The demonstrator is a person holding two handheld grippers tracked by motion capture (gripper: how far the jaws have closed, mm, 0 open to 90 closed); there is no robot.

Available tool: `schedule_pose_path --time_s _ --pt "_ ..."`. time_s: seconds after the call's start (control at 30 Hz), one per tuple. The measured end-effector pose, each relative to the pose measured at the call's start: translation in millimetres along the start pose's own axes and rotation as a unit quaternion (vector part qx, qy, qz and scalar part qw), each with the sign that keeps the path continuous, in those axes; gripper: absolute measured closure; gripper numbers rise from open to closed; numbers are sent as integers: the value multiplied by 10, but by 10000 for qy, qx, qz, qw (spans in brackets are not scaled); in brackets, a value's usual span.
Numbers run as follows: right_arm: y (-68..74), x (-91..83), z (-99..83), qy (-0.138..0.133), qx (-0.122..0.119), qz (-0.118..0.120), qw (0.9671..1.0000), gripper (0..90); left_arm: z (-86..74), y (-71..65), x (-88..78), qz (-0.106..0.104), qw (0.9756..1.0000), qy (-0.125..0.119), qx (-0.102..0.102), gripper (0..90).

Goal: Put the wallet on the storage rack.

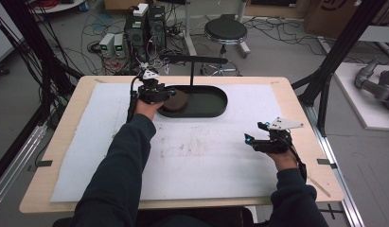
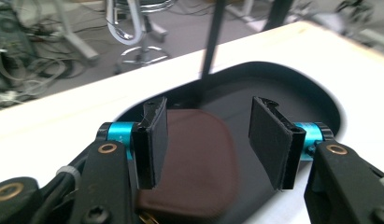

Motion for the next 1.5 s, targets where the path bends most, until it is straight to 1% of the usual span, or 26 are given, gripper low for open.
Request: schedule_pose_path --time_s 0.03,0.1,0.17,0.2,0.27,0.33,0.37,0.4,0.43,0.47,0.5,0.53,0.57,0.63,0.7,0.73,0.77,0.8,0.83,1.0,1.2,1.27,1.33,1.5 --pt "-2 -2 -2 2 -1 9 10000 257 -9 -14 -125 -137 9998 -115 -70 457" --pt "-2 -2 -8 22 -28 -15 10000 257 -17 -23 -268 -209 9992 -321 -142 409" --pt "0 1 -16 57 -76 -50 9999 257 -31 -17 -408 -224 9984 -472 -193 335" --pt "0 1 -16 57 -76 -50 9999 257 -31 -17 -408 -224 9984 -472 -193 299" --pt "2 -3 -22 84 -130 -66 9999 257 -56 -11 -536 -271 9979 -564 -183 226" --pt "1 -12 -18 61 -133 -93 9999 256 -93 -20 -666 -317 9966 -742 -143 224" --pt "1 -12 -18 61 -133 -93 9999 256 -114 -28 -729 -333 9963 -789 -97 224" --pt "6 -22 -17 68 -136 -105 9998 256 -166 -46 -856 -322 9954 -900 -32 224" --pt "6 -22 -17 68 -136 -105 9998 256 -166 -46 -856 -322 9954 -900 -32 224" --pt "12 -32 -20 70 -152 -118 9998 256 -226 -61 -976 -295 9950 -953 68 223" --pt "12 -32 -20 70 -152 -118 9998 256 -226 -61 -976 -295 9950 -953 68 223" --pt "14 -39 -24 51 -144 -131 9998 255 -302 -71 -1089 -292 9937 -1074 140 224" --pt "17 -43 -24 59 -124 -134 9998 255 -302 -71 -1089 -292 9937 -1074 140 225" --pt "18 -48 -22 53 -154 -146 9998 255 -378 -71 -1187 -290 9932 -1110 196 227" --pt "32 -54 -20 51 -147 -156 9998 255 -458 -69 -1276 -272 9930 -1134 202 227" --pt "38 -60 -20 50 -156 -164 9997 256 -538 -62 -1358 -254 9929 -1146 213 227" --pt "43 -65 -18 46 -158 -169 9997 256 -538 -62 -1358 -254 9929 -1146 213 227" --pt "45 -71 -18 40 -150 -187 9997 256 -599 -50 -1426 -262 9932 -1106 232 227" --pt "44 -74 -18 42 -151 -194 9997 255 -599 -50 -1426 -262 9932 -1106 232 227" --pt "47 -72 -19 44 -136 -226 9996 255 -720 -12 -1565 -225 9935 -1095 201 227" --pt "50 -73 -19 49 -140 -263 9995 256 -811 11 -1608 -210 9944 -1024 158 227" --pt "49 -72 -20 50 -144 -268 9995 256 -821 14 -1611 -206 9945 -1019 150 227" --pt "49 -74 -22 57 -140 -275 9995 256 -852 28 -1621 -154 9949 -990 137 227" --pt "42 -69 -26 53 -142 -289 9995 256 -880 41 -1631 -138 9953 -949 122 228"
Point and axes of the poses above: each handheld gripper's, and its own axes: x roughly forward along the jaws, z roughly out of its top, y roughly to its left, the point moved 1 cm from there along x, roughly forward along the jaws, and after that the axes turned 8 degrees about -y, right-handed, at the moved point
